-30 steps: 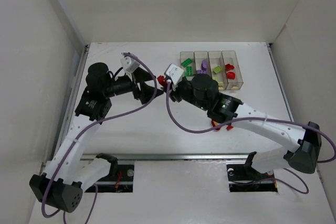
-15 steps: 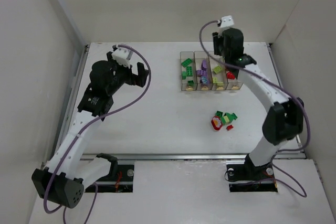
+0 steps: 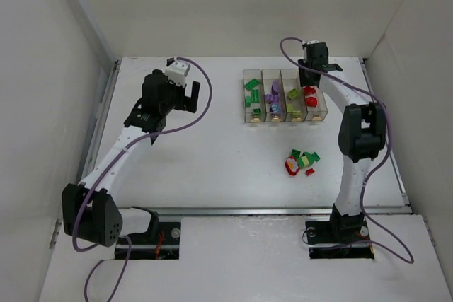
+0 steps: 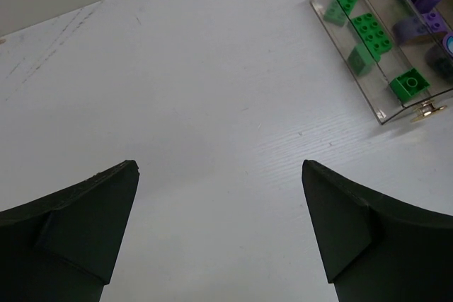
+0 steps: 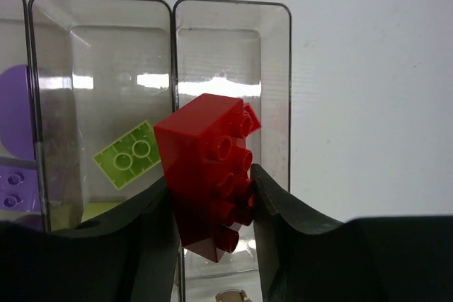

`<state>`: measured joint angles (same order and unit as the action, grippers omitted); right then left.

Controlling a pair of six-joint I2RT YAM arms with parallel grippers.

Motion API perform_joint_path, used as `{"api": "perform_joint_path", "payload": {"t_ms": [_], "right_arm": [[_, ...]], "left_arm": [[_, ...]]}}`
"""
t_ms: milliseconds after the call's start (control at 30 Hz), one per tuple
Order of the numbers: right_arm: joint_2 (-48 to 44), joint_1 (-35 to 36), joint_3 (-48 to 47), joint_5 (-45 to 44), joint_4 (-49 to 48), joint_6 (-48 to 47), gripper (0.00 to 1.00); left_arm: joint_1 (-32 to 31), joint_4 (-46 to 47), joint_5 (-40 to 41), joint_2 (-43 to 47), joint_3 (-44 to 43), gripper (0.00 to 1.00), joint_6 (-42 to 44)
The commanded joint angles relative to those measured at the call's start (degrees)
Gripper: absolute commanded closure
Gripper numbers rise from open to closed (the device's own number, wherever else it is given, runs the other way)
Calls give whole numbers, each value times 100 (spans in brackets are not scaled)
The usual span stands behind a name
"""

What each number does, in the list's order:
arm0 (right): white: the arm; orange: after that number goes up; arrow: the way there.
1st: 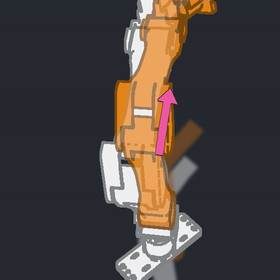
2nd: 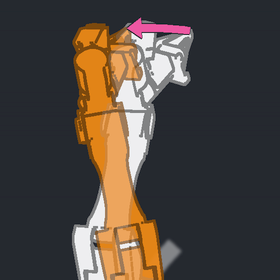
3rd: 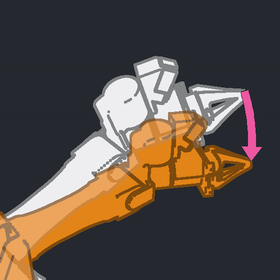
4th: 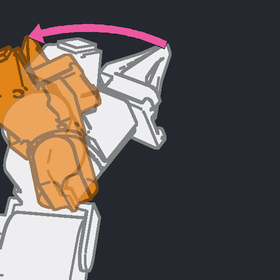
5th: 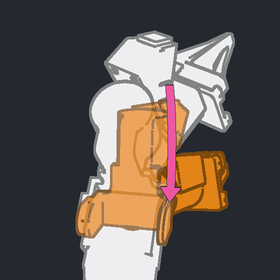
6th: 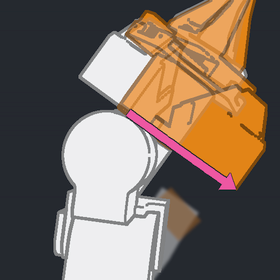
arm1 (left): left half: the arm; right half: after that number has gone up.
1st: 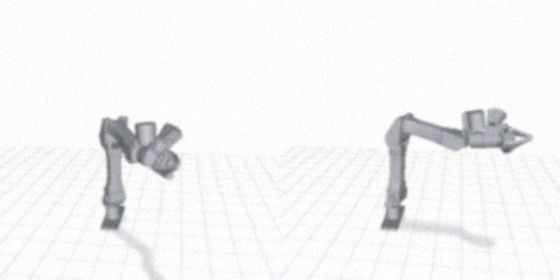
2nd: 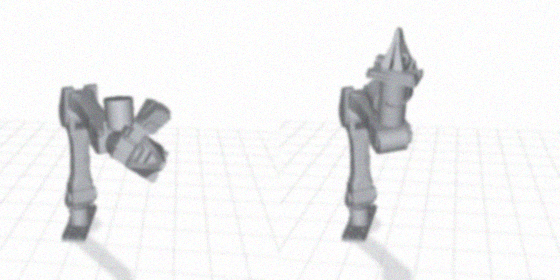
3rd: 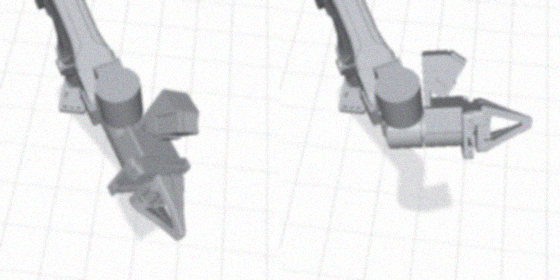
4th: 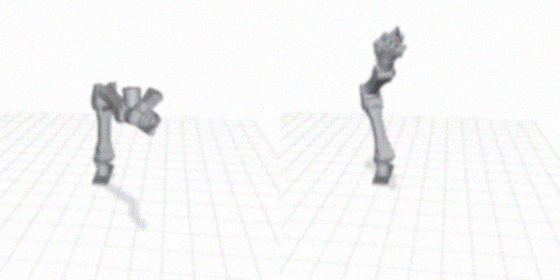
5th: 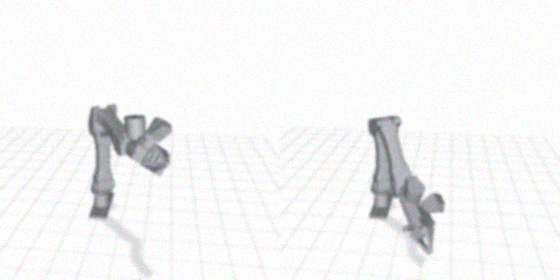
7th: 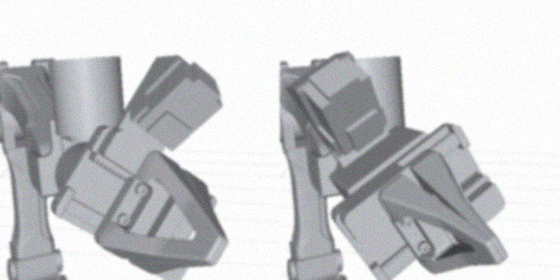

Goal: Sort the legos into containers by color

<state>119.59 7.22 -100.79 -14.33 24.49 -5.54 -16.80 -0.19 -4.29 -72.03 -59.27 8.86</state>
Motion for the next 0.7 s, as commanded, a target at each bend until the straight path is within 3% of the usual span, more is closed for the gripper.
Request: {"api": "perform_joint_path", "payload": {"t_ms": [0,100,167,267,433,533,667], "right_arm": [[-7,-142,-528,-70,152,88,54],[-6,-195,-582,-184,152,88,42],[-6,-195,-661,-124,152,88,23],[-137,-195,-854,-18,232,27,16],[-611,-195,-776,149,337,105,15],[-1348,41,-460,289,197,167,14],[-2132,621,147,-377,494,272,7]], "left_arm": [[27,335,-19,-91,-349,0,19],[80,388,-98,-92,-349,0,142],[80,440,-150,-145,-288,0,142],[80,440,-264,-75,-218,0,142],[80,616,-204,224,90,0,317],[80,669,-45,504,178,0,370],[80,528,87,813,310,0,292]]}}
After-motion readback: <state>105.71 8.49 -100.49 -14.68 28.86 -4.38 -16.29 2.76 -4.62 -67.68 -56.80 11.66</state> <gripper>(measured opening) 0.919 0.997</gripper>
